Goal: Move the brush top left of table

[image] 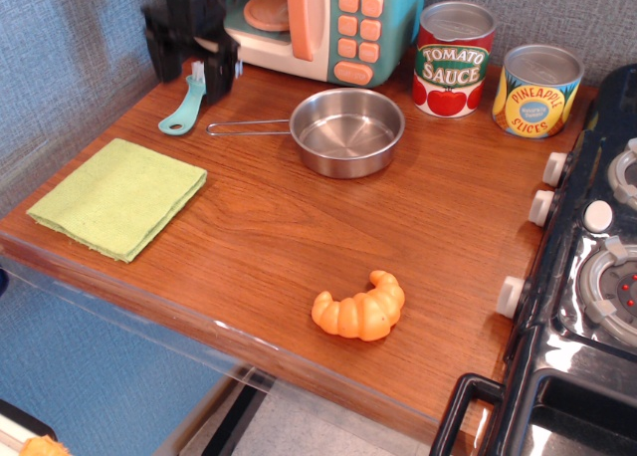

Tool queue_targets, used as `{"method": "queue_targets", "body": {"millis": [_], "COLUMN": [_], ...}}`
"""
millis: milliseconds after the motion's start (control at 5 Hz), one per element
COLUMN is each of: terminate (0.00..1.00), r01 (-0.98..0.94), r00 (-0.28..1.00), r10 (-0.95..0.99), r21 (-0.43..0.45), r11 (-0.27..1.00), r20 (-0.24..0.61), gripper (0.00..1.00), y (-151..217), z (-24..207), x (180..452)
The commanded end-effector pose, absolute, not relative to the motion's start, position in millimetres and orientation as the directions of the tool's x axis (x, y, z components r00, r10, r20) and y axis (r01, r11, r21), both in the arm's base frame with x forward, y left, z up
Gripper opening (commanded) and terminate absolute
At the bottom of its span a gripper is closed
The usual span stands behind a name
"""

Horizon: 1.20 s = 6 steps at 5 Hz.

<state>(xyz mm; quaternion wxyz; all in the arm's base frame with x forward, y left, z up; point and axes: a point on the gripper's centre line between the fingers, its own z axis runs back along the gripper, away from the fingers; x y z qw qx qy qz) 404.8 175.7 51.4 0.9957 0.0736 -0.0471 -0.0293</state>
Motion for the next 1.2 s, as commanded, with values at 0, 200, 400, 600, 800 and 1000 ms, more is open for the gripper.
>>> {"method": "queue_targets", "body": {"millis": [0, 200, 400, 600, 800, 1000], "terminate": [0.0, 0.0, 0.0, 0.0, 0.0, 1.0], "r01": [0.028, 0.051, 0.075, 0.063, 0.063, 0.063], "r00": [0.984, 0.986, 0.988, 0.992, 0.992, 0.992], "r10": [-0.053, -0.072, -0.09, -0.077, -0.077, -0.077], "r21": [0.143, 0.142, 0.125, 0.138, 0.138, 0.138], "r11": [0.989, 0.989, 0.989, 0.988, 0.988, 0.988], "r20": [0.172, 0.149, 0.123, 0.101, 0.101, 0.101], "gripper": [1.0, 1.0, 1.0, 1.0, 1.0, 1.0], "y": [180.9, 177.2, 174.1, 174.0, 174.0, 174.0], "z": [117.1, 115.9, 109.4, 107.6, 107.6, 107.6], "x": [368.3, 354.3, 344.5, 336.9, 336.9, 336.9]}}
